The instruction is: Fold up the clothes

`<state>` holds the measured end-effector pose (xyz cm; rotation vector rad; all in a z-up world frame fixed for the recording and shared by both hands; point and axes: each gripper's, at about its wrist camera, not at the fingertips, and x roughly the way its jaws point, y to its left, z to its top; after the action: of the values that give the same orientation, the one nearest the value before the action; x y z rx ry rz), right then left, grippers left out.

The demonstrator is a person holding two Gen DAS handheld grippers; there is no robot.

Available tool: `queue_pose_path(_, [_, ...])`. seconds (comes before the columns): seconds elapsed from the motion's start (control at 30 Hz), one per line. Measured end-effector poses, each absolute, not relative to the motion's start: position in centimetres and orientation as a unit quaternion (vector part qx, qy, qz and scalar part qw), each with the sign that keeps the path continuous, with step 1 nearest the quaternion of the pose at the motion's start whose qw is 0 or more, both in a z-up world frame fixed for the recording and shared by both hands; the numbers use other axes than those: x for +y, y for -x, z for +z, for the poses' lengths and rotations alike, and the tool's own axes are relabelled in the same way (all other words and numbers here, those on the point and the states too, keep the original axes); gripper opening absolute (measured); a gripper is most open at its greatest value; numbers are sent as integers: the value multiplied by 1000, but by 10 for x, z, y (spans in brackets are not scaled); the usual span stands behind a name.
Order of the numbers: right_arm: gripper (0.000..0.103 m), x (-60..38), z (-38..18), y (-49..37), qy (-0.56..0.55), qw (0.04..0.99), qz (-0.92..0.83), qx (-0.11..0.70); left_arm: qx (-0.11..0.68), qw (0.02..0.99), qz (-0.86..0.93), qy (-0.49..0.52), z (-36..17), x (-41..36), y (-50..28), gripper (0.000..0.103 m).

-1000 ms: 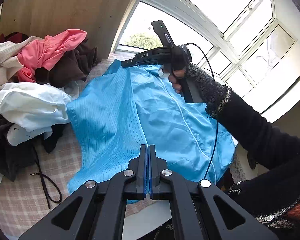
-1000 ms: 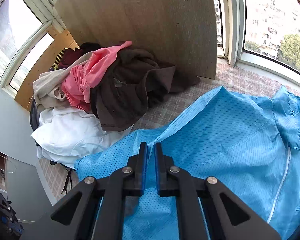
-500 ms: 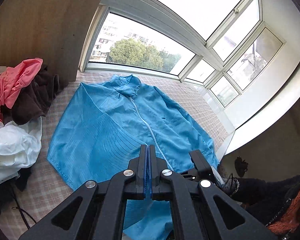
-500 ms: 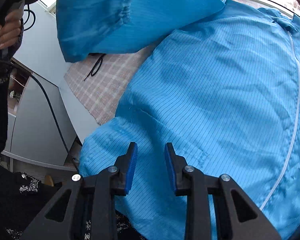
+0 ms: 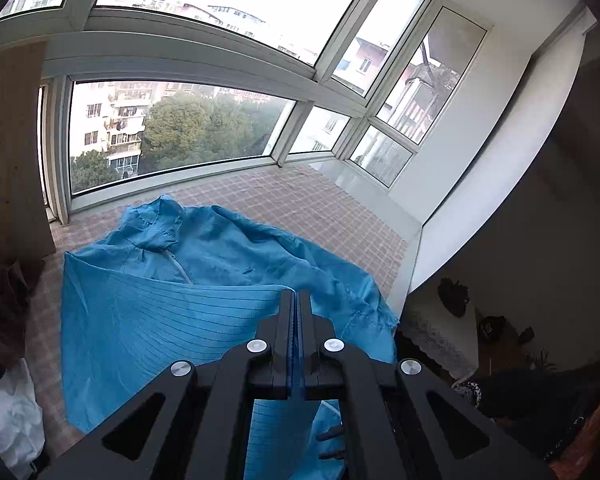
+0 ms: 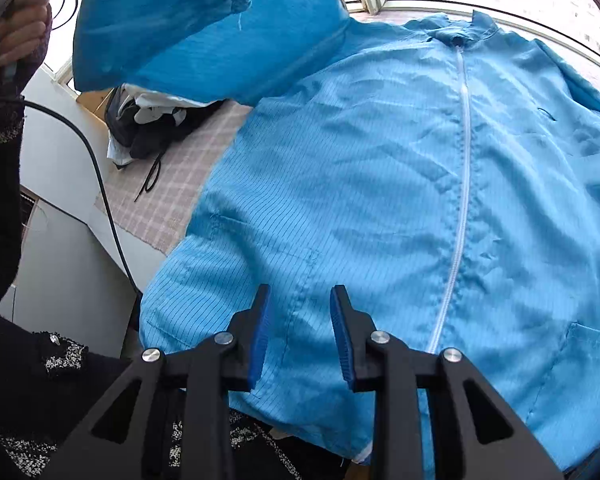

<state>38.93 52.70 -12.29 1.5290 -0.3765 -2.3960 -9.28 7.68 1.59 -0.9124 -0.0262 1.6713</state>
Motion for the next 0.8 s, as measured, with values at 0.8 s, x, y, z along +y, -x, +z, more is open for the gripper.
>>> queue_pose_path(0.8, [43,580,-198,-344,-590,164,-786,-83,-50,384,652,652,-272,-44,-109,31])
